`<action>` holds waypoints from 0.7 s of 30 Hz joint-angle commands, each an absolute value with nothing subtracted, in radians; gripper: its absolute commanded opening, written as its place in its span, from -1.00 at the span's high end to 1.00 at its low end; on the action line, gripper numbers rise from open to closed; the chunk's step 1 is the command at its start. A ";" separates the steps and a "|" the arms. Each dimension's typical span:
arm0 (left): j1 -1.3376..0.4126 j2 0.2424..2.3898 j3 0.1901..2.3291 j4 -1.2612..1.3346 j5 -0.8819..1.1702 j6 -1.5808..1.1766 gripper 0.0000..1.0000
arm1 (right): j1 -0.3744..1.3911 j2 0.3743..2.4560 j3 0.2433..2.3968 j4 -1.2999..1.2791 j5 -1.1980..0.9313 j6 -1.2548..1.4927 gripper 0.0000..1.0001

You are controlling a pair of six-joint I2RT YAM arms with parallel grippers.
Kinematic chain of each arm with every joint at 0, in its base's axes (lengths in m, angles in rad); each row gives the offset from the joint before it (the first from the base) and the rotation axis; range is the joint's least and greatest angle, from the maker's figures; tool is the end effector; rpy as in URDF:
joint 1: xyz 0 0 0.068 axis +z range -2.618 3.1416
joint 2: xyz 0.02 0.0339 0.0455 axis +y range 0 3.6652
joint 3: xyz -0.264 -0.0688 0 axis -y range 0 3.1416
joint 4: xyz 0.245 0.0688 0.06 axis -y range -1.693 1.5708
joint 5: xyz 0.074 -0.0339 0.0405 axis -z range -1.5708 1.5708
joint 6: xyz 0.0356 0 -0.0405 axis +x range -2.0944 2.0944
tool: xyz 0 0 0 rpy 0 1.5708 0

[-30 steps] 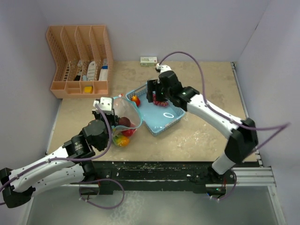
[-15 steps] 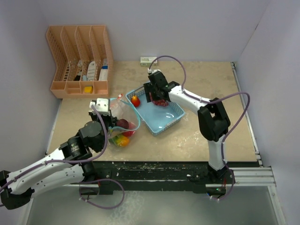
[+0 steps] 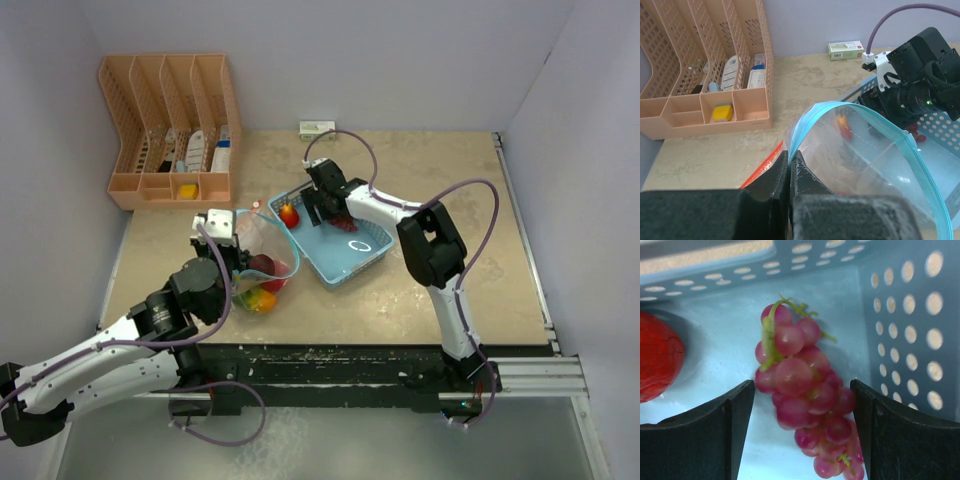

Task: Place the food in the zip-top bag and seal the zipper
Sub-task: Pick up the fake fruit from the bin.

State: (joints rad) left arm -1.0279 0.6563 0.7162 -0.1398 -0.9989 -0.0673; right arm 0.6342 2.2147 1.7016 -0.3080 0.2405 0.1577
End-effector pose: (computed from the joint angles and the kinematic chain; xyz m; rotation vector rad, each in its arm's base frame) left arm 0.1004 -0.1085 0.3417 0.0222 1.6139 -0.0213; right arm 0.4041 0.2867 0.1772 -0.4481 2.3206 0.0951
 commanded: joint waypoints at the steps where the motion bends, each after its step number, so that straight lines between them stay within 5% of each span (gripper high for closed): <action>1: -1.025 0.661 0.768 -0.102 -1.010 -0.058 1.00 | 0.627 2.215 1.726 -0.311 0.224 0.157 -0.53; 2: -1.024 0.662 0.769 -0.102 -1.010 -0.058 1.00 | 0.627 2.211 1.716 -0.309 0.219 0.161 -0.47; 10: -1.024 0.664 0.774 -0.118 -1.020 -0.063 1.00 | 0.629 2.050 1.618 -0.318 0.165 0.212 0.98; 21: -1.024 0.673 0.772 -0.147 -1.025 -0.093 1.00 | 0.629 1.541 1.360 -0.104 -0.045 0.329 1.00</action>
